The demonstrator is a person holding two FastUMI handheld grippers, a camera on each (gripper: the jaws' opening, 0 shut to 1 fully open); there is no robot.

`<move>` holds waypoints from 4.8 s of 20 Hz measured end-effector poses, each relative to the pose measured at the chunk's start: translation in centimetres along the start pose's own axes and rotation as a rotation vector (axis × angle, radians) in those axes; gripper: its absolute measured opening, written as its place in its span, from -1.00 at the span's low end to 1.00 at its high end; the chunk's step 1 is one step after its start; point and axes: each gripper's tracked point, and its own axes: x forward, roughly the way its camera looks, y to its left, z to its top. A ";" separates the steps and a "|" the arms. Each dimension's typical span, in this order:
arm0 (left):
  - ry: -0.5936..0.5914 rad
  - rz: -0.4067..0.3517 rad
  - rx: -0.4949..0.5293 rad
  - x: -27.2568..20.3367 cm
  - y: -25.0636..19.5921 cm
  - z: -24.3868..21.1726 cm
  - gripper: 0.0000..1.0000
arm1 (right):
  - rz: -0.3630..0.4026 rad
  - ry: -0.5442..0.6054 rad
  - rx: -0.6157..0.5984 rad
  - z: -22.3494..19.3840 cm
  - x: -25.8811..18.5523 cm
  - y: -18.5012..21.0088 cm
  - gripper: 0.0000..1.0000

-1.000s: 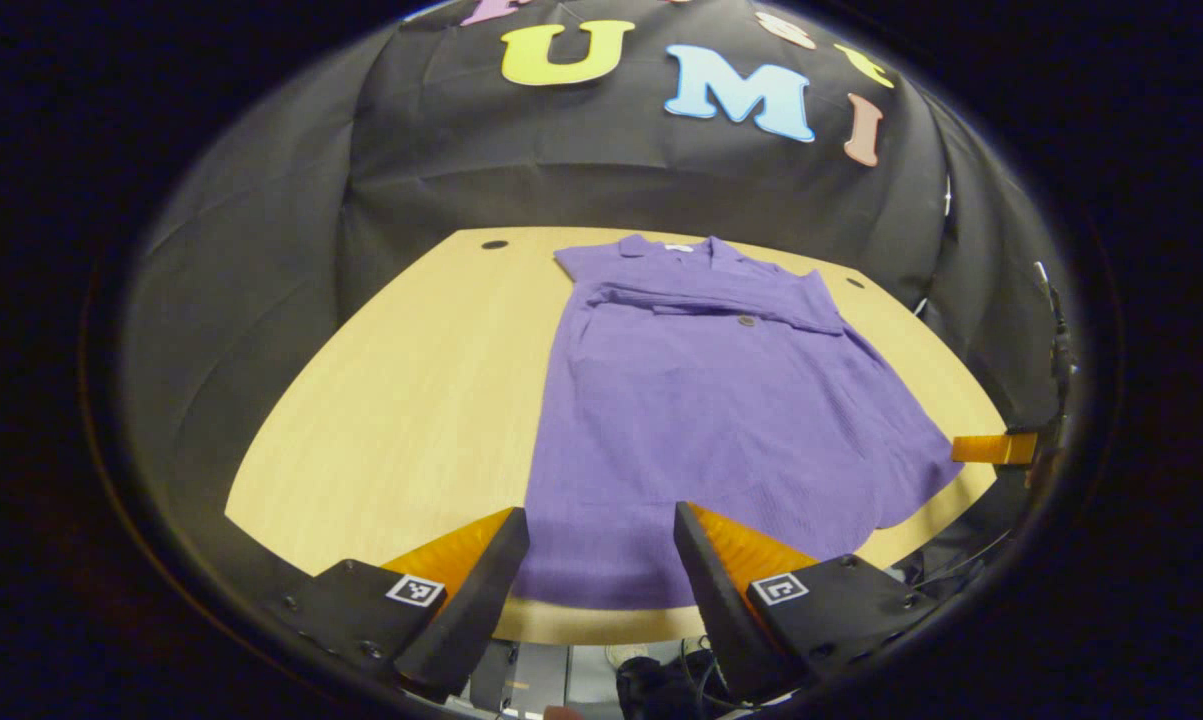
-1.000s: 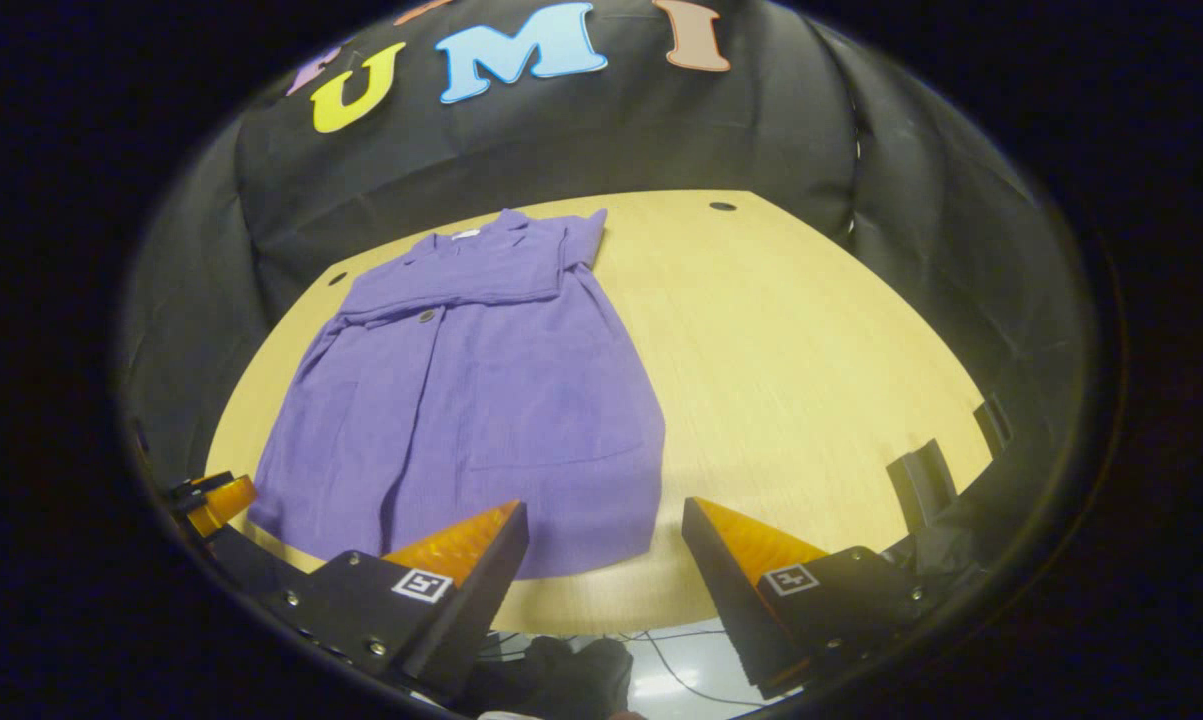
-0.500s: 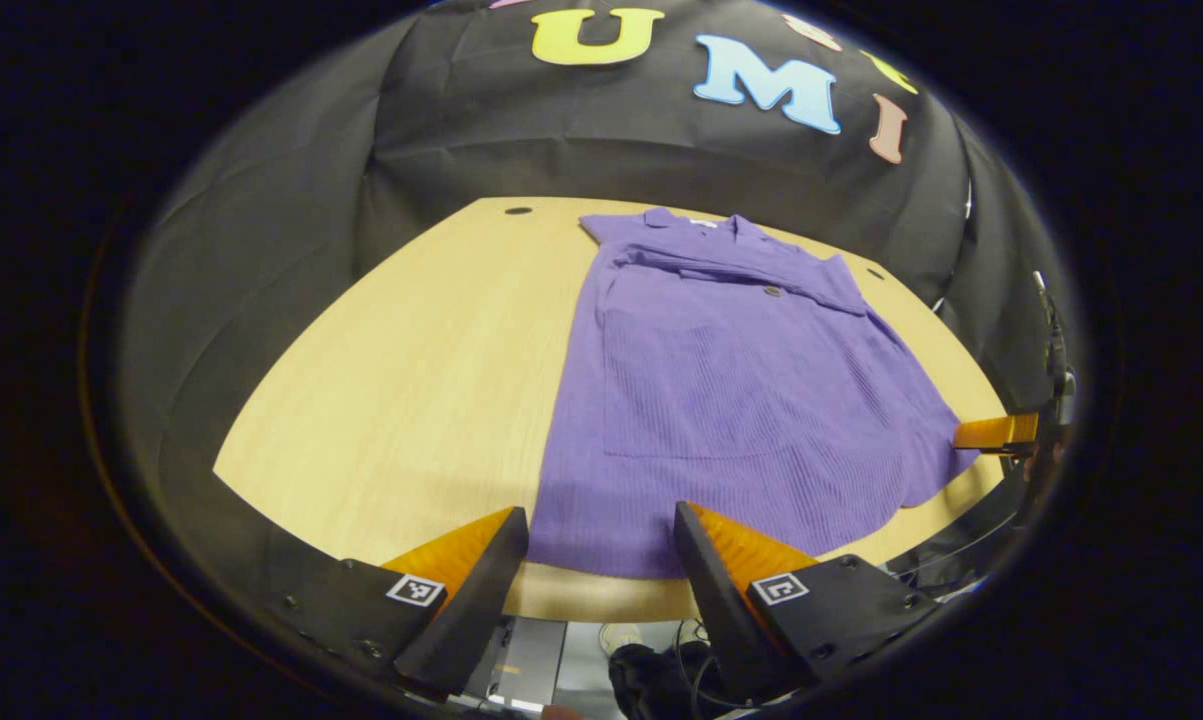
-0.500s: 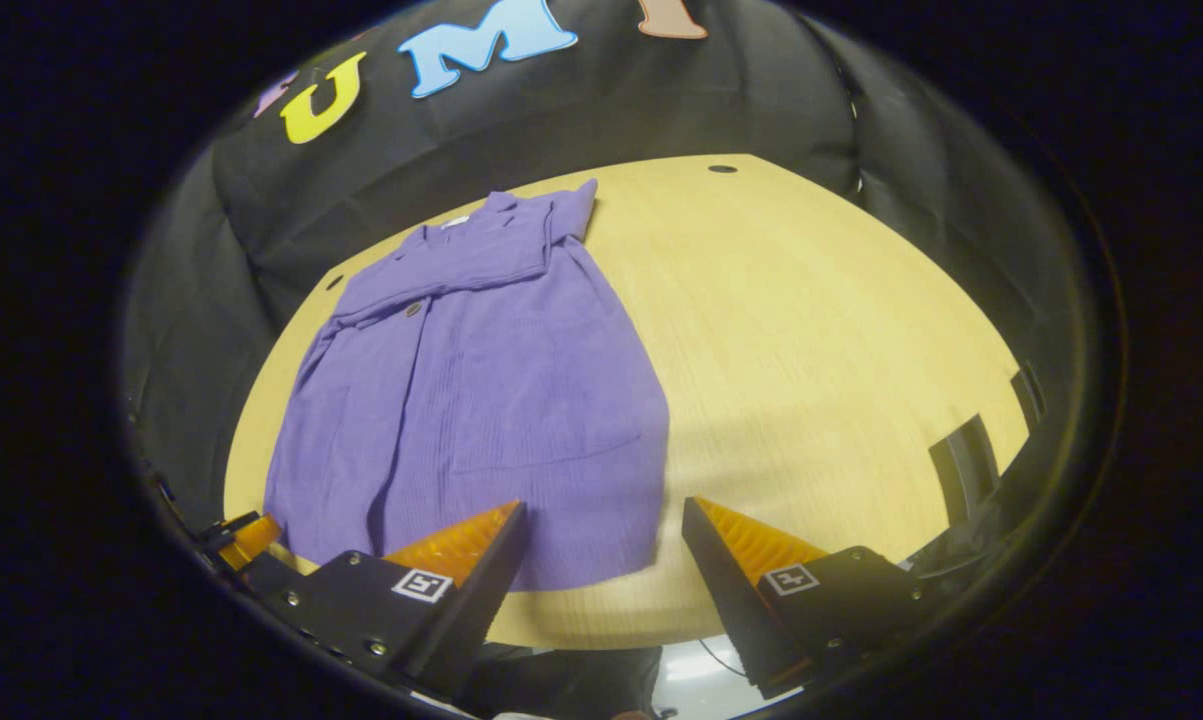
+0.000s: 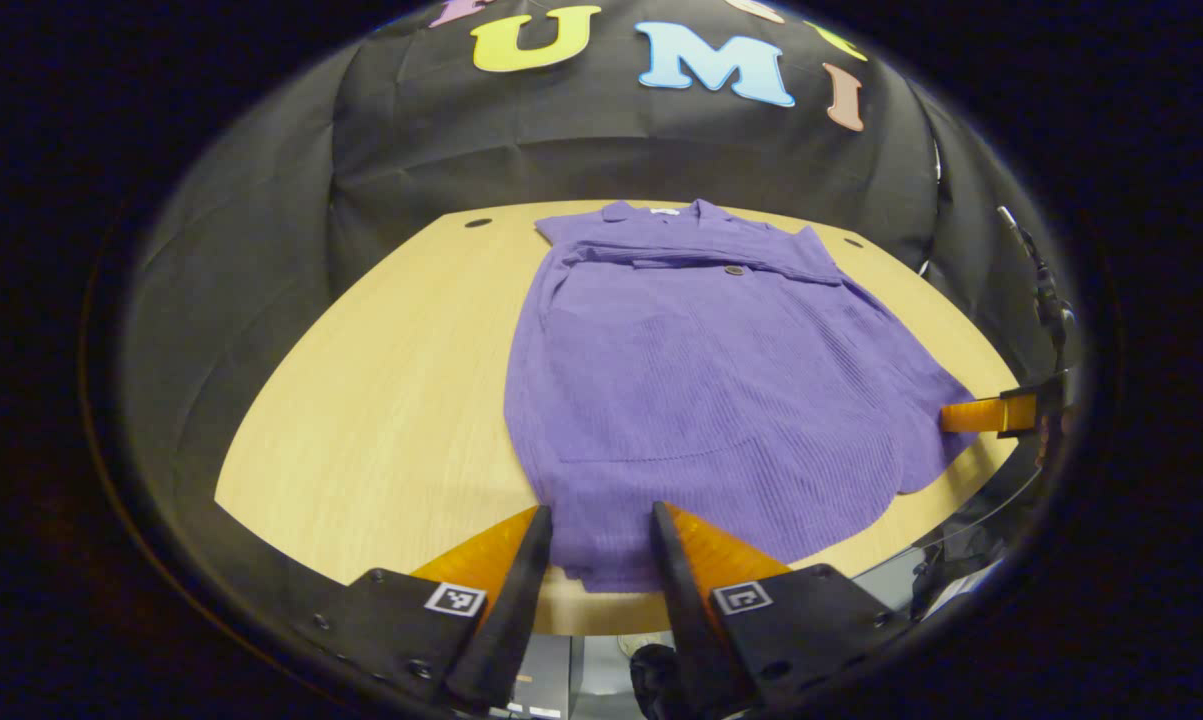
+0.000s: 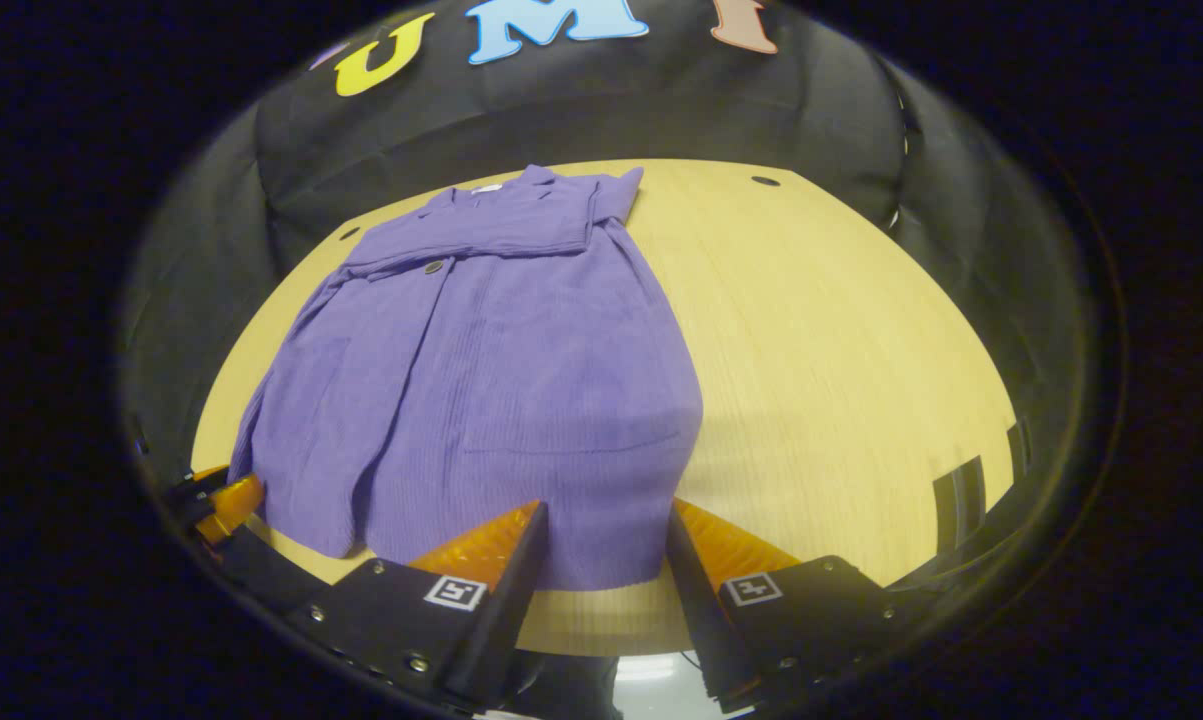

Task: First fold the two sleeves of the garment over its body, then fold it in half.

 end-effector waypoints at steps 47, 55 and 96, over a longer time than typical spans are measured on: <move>-0.352 -0.236 -0.225 14.7 1.9 46.3 -0.82 | 0.170 -0.377 0.095 40.9 3.7 6.6 -0.99; -0.321 -0.172 -0.104 24.6 -0.9 49.0 -0.82 | 0.151 -0.310 0.183 43.6 12.1 3.8 -0.98; -0.563 0.036 -0.043 8.8 -5.5 48.0 0.86 | 0.054 -0.676 -0.248 42.9 -5.1 3.3 0.87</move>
